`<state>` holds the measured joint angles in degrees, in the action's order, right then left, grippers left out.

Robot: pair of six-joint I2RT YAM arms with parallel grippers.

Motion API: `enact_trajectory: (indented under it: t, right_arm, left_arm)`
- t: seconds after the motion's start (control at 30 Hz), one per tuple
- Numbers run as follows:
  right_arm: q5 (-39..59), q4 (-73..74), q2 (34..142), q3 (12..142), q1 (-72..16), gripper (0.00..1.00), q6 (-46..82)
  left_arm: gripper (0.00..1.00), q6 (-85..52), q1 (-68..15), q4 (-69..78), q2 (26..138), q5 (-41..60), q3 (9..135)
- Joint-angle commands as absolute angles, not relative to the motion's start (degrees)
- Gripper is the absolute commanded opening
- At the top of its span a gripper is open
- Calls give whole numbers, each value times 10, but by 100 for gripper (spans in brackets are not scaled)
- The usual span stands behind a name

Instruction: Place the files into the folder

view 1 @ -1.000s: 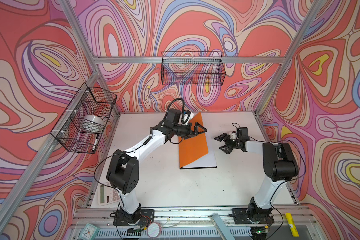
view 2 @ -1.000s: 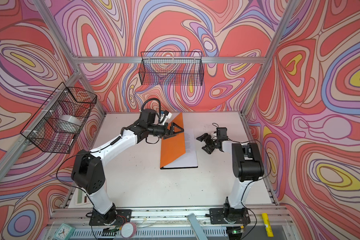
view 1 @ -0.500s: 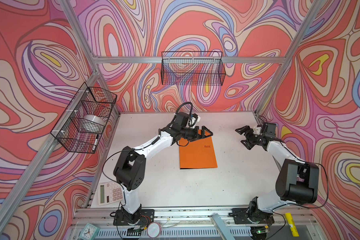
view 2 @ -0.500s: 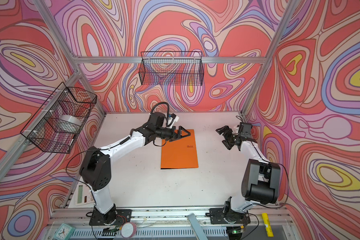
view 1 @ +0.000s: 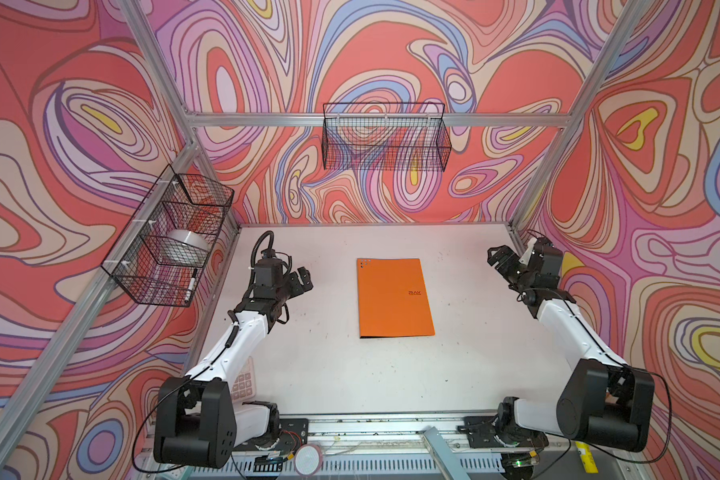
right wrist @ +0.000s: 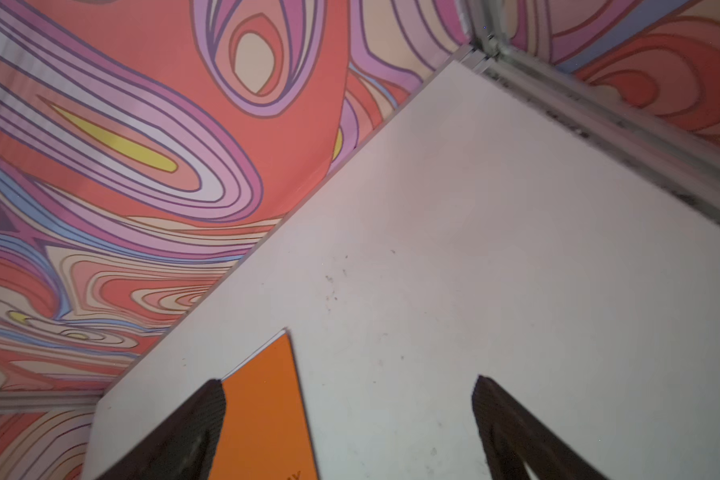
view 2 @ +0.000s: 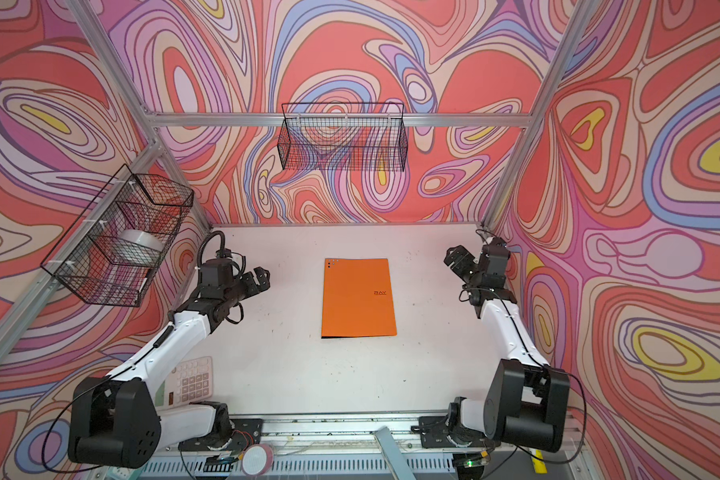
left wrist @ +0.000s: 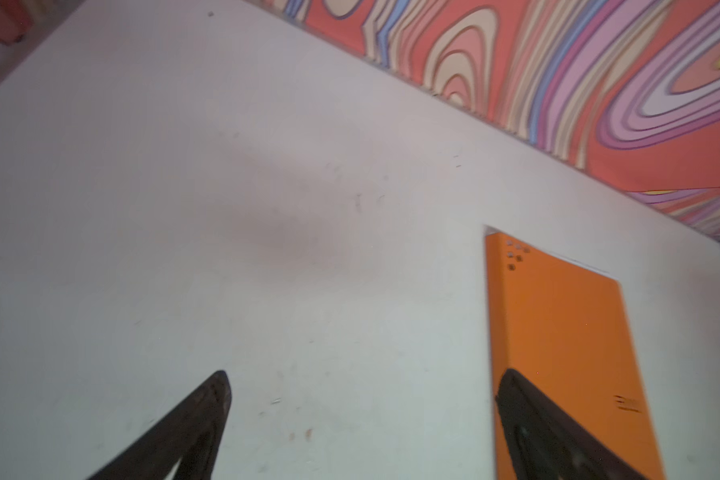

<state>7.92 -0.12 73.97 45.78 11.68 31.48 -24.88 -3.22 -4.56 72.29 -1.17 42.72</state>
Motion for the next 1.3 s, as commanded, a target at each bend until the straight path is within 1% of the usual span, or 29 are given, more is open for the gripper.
enact_trajectory:
  t: [0.0, 0.13, 0.2, 0.23, 0.27, 0.3, 0.33, 0.37, 0.4, 0.43, 0.5, 0.53, 0.57, 0.6, 0.63, 0.67, 0.7, 0.73, 0.77, 0.8, 0.83, 0.87, 0.93, 1.0, 1.03, 1.07, 1.1, 1.2, 1.27]
  right_arm:
    - [-28, 140, 739, 380, 111, 98, 238]
    - [-15, 283, 797, 304, 110, 98, 198]
    - [-6, 345, 840, 288, 110, 98, 196]
    - [-6, 345, 856, 294, 108, 98, 179]
    - [-12, 383, 873, 285, 101, 98, 159]
    - [-30, 431, 889, 271, 94, 98, 147]
    - [-37, 451, 889, 264, 93, 98, 129]
    - [-44, 468, 897, 261, 91, 98, 133]
    - [-45, 468, 910, 267, 90, 98, 130]
    - [-16, 467, 911, 269, 89, 98, 117]
    - [0, 493, 919, 263, 68, 98, 84]
    - [2, 501, 922, 261, 52, 98, 64]
    - [-2, 518, 931, 255, 38, 98, 50]
    - [-22, 568, 960, 242, 30, 98, 48]
    - [-43, 635, 985, 230, 23, 98, 46]
    - [-49, 608, 969, 228, 21, 98, 46]
    - [-62, 593, 969, 236, 21, 98, 51]
    - [-75, 595, 977, 245, 13, 98, 45]
    - [-93, 550, 975, 265, 0, 98, 36]
    - [-102, 548, 979, 266, -5, 99, 31]
    - [-104, 557, 981, 267, -5, 98, 30]
    - [-101, 542, 978, 268, -5, 99, 31]
    - [-104, 557, 981, 265, -5, 98, 30]
    - [-104, 554, 978, 264, -11, 98, 23]
    - [-101, 560, 981, 264, -11, 98, 23]
    - [-102, 554, 977, 263, -11, 99, 23]
    - [-101, 555, 979, 264, -11, 98, 22]
    - [-100, 555, 982, 266, -11, 98, 22]
    - [-90, 528, 989, 282, -10, 98, 27]
  left_arm:
    - [100, -203, -1, 13, 720, -136, 385]
    - [100, -155, 15, 180, 744, -170, 302]
    - [100, -151, 23, 269, 771, -158, 261]
    - [100, -130, 25, 315, 788, -148, 250]
    - [100, -113, 26, 306, 793, -135, 263]
    - [100, -93, 26, 331, 802, -122, 261]
    - [100, -89, 30, 388, 820, -113, 243]
    - [100, -90, 32, 405, 826, -110, 240]
    - [100, -91, 32, 370, 816, -100, 248]
    - [100, -86, 32, 398, 815, -89, 234]
    - [100, -67, 25, 492, 816, -62, 187]
    - [100, -61, 13, 530, 825, -77, 166]
    - [100, -63, 6, 601, 857, -104, 146]
    - [100, -48, 3, 708, 904, -113, 127]
    - [100, -48, 0, 707, 900, -116, 127]
    - [100, -60, 0, 606, 859, -114, 147]
    - [100, -61, 0, 551, 854, -116, 167]
    - [100, -43, -1, 595, 885, -107, 171]
    - [100, -33, -5, 586, 895, -97, 186]
    - [100, -45, -7, 484, 869, -104, 217]
    - [100, -41, -9, 496, 876, -108, 213]
    - [100, -28, -11, 568, 900, -112, 199]
    - [100, -41, -11, 467, 873, -114, 225]
    - [100, -31, -14, 540, 893, -120, 207]
    - [100, -34, -16, 494, 878, -117, 217]
    - [100, -34, -18, 489, 875, -120, 218]
    - [100, -22, -22, 541, 890, -125, 205]
    - [100, -9, -40, 514, 880, -133, 209]
    - [100, -3, -40, 550, 891, -135, 203]
